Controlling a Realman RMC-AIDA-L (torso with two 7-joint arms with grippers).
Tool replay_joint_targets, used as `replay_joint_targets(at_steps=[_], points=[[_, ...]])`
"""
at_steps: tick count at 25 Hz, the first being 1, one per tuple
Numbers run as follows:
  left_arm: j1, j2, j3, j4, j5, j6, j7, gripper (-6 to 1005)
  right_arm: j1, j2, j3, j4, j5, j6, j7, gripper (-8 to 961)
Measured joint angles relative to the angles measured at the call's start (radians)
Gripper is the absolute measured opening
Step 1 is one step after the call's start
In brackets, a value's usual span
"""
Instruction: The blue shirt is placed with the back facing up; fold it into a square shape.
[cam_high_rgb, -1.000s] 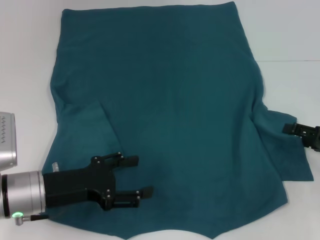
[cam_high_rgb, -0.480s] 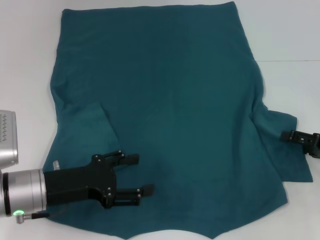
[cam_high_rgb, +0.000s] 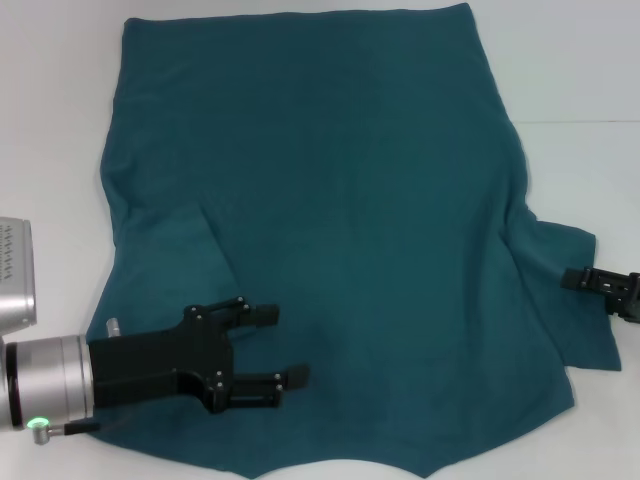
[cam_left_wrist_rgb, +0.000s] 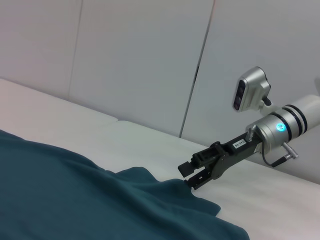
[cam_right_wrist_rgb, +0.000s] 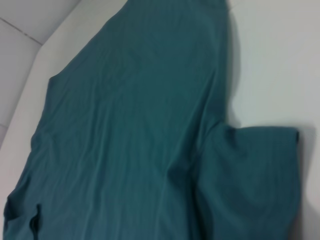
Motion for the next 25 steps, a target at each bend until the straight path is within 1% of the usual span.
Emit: replay_joint_targets(at_steps=[5,24,25], points=[[-0.001,0.000,0.000,0.000,-0.001,0.000,0.000,887,-0.003,0.000,0.000,0.002,-0.002,0.021,-0.002,821],[-0.007,0.000,-0.001,0.001,-0.005,-0.002,-0.002,887,-0.010,0.001,0.005,0.003,-0.003,0.003,-0.009,800],[-0.007,0.000,-0.002,0.001,-0.005,-0.002,-0.002,887,-0.010,0.001,0.002,0.003,-0.003,0.003,-0.008,753]])
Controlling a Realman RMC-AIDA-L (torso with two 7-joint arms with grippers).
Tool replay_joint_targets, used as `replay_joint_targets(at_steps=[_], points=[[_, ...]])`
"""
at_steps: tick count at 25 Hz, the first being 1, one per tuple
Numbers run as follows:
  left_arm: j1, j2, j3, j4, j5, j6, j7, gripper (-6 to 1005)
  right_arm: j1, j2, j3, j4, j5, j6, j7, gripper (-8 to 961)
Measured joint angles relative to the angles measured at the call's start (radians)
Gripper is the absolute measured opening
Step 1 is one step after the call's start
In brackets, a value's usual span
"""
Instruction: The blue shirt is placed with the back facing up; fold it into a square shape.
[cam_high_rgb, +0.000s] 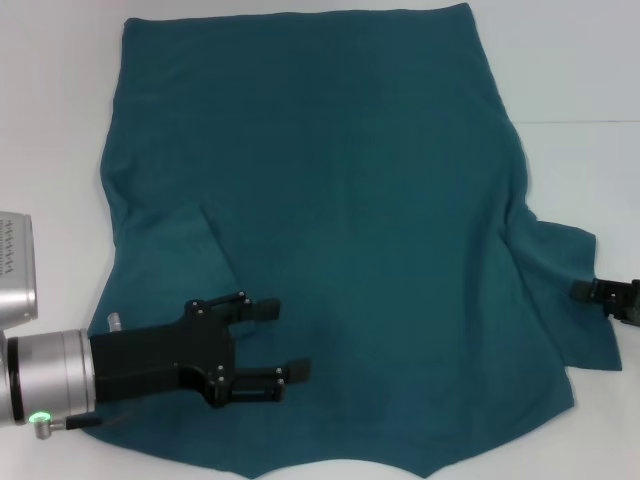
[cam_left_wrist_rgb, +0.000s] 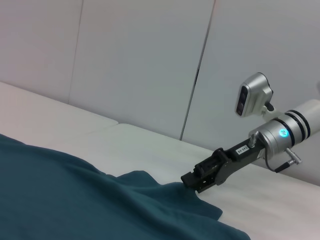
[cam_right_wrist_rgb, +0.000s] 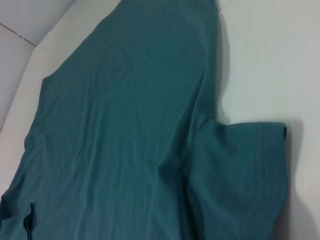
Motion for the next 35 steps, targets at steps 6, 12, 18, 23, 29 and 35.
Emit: replay_joint_targets(at_steps=[6,12,18,23,29,35], points=[[0.001,0.000,0.000,0.000,-0.001,-0.003,0.000,887,0.000,-0.001,-0.001,0.000,-0.004,0.008,0.003,484],[-0.003,0.000,0.000,0.000,-0.001,-0.014,0.000,887,0.003,-0.002,0.006,0.000,-0.017,0.014,0.004,261],[-0.009,0.000,0.000,0.000,-0.001,-0.014,0.000,888,0.003,-0.001,0.026,0.000,-0.013,0.016,-0.002,87],[-0.012,0.000,0.000,0.000,-0.001,-0.019,-0.001,888,0.008,-0.002,0.038,-0.005,-0.012,0.025,-0.004,4],[-0.014,0.000,0.000,-0.001,-0.013,-0.024,-0.001,888,0.023,-0.005,0.050,-0.010,-0.011,0.055,-0.011,21],[-0.018,0.001,0.000,-0.001,-0.019,-0.031,-0.002,888,0.058,-0.018,0.053,-0.010,-0.010,0.086,-0.021,39]])
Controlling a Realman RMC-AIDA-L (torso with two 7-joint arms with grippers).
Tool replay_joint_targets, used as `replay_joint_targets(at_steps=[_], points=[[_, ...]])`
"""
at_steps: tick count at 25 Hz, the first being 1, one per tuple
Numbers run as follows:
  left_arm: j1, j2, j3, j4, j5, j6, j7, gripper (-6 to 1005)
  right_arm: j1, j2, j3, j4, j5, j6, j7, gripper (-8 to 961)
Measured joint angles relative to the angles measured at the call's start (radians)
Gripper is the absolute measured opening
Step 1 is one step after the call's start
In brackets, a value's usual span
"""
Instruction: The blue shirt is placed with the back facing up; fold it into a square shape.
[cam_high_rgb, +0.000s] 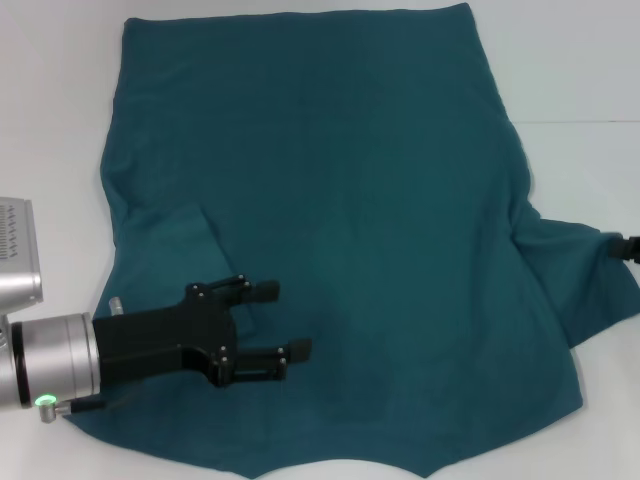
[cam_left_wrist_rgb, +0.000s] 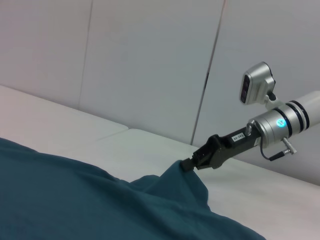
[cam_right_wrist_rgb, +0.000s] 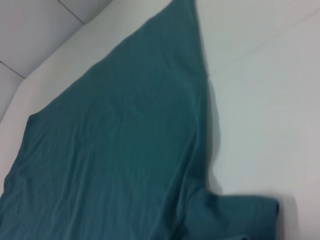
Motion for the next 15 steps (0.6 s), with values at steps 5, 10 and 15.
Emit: replay_joint_targets(at_steps=[5,10,15], points=[[0.000,0.000,0.000,0.000,-0.007,-0.006,-0.006,888,0.031,-0.017,0.000,0.000,0.000,0.027,-0.007,53],[0.000,-0.001,-0.008,0.000,-0.018,-0.007,-0.011,888,0.058,-0.032,-0.004,0.000,-0.002,0.053,-0.008,67],[0.003,-0.001,-0.009,-0.008,-0.033,-0.010,-0.012,888,0.075,-0.043,-0.010,-0.002,-0.006,0.078,-0.015,82]])
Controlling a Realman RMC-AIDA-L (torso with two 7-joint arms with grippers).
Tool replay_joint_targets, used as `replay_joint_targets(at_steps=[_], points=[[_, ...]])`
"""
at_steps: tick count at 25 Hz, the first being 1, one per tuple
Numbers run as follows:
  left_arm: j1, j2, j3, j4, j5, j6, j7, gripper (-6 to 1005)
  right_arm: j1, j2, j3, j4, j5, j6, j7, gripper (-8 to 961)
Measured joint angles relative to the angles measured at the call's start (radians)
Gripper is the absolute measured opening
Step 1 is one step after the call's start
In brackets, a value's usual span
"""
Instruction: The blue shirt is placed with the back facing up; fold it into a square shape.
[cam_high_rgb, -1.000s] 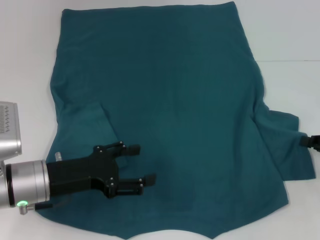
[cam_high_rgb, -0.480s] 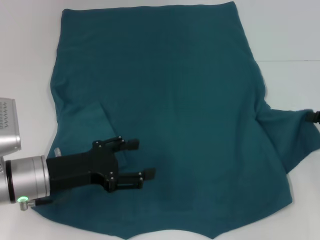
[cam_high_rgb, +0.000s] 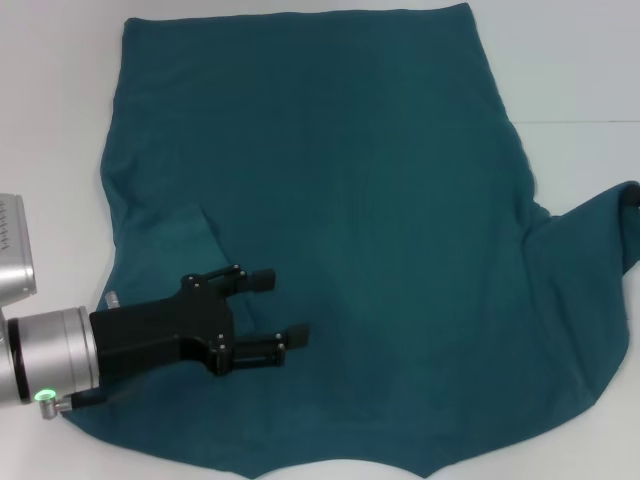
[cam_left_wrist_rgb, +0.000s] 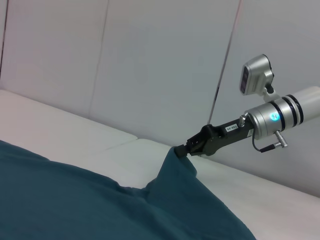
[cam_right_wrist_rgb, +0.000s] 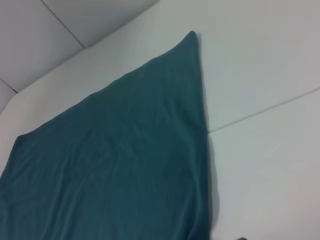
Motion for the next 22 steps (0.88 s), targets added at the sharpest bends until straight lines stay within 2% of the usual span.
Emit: replay_joint_targets(at_steps=[6,12,16,22], points=[[0.002,0.000,0.000,-0.005,-0.002,-0.011,0.000,887,0.012,-0.006,-0.002,0.005,-0.001,0.005,-0.011,99],[0.000,0.000,0.000,-0.007,-0.002,-0.012,0.000,887,0.013,-0.002,-0.003,0.009,-0.001,-0.019,-0.019,116],[-0.003,0.000,0.000,-0.008,-0.002,-0.012,0.000,888,0.033,0.019,-0.023,0.008,0.000,-0.082,-0.038,128],[-0.014,0.002,0.000,-0.008,-0.001,-0.013,-0.002,888,0.105,0.059,-0.175,0.012,-0.004,-0.129,-0.035,145]])
